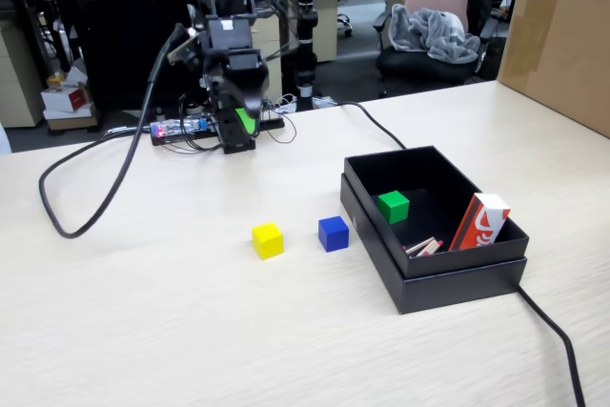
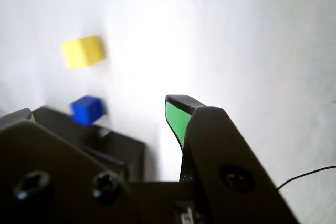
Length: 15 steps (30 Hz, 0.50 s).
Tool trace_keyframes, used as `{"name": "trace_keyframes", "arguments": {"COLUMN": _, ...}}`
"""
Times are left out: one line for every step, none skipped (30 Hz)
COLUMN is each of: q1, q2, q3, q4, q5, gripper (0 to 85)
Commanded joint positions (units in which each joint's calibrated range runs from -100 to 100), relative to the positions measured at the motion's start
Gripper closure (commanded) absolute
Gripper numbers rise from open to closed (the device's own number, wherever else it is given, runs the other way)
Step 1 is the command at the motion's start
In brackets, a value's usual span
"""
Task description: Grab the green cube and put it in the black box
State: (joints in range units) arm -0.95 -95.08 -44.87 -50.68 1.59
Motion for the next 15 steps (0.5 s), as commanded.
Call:
{"name": "trace_keyframes", "arguments": {"q1": -0.8, "q2": -4.3, "q3": -2.1, "q4": 5.0, "q5": 0.3, "gripper": 34.8}}
{"name": "trace_keyframes", "arguments": {"q1": -1.0, "q2": -4.5, "q3": -3.9, "q4": 5.8, "q5": 0.5, "gripper": 34.7}}
{"name": "trace_keyframes", "arguments": {"q1": -1.0, "q2": -4.5, "q3": -6.2, "q4": 7.3, "q5": 0.8, "gripper": 34.6}}
{"name": "trace_keyframes", "arguments": {"q1": -1.0, "q2": -4.5, "q3": -9.0, "q4": 9.8, "q5": 0.9, "gripper": 34.3}}
{"name": "trace_keyframes", "arguments": {"q1": -1.1, "q2": -4.3, "q3": -11.9, "q4": 12.5, "q5": 1.0, "gripper": 34.3}}
{"name": "trace_keyframes", "arguments": {"q1": -1.2, "q2": -4.3, "q3": -14.8, "q4": 15.6, "q5": 0.9, "gripper": 34.2}}
{"name": "trace_keyframes", "arguments": {"q1": -1.2, "q2": -4.3, "q3": -17.7, "q4": 18.6, "q5": 0.9, "gripper": 34.3}}
{"name": "trace_keyframes", "arguments": {"q1": -1.3, "q2": -4.3, "q3": -20.3, "q4": 20.9, "q5": 0.8, "gripper": 34.2}}
{"name": "trace_keyframes", "arguments": {"q1": -1.4, "q2": -4.3, "q3": -22.7, "q4": 23.1, "q5": 0.7, "gripper": 34.2}}
{"name": "trace_keyframes", "arguments": {"q1": -1.7, "q2": -4.3, "q3": -25.3, "q4": 25.7, "q5": 0.4, "gripper": 34.2}}
{"name": "trace_keyframes", "arguments": {"q1": -1.8, "q2": -4.3, "q3": -28.1, "q4": 28.7, "q5": 0.1, "gripper": 34.2}}
{"name": "trace_keyframes", "arguments": {"q1": -1.8, "q2": -4.3, "q3": -30.8, "q4": 31.5, "q5": -0.1, "gripper": 34.2}}
{"name": "trace_keyframes", "arguments": {"q1": -1.9, "q2": -4.3, "q3": -33.5, "q4": 34.1, "q5": -0.3, "gripper": 34.2}}
{"name": "trace_keyframes", "arguments": {"q1": -2.1, "q2": -4.3, "q3": -35.8, "q4": 36.4, "q5": -0.7, "gripper": 34.1}}
{"name": "trace_keyframes", "arguments": {"q1": -2.1, "q2": -4.3, "q3": -38.0, "q4": 38.6, "q5": -1.0, "gripper": 34.1}}
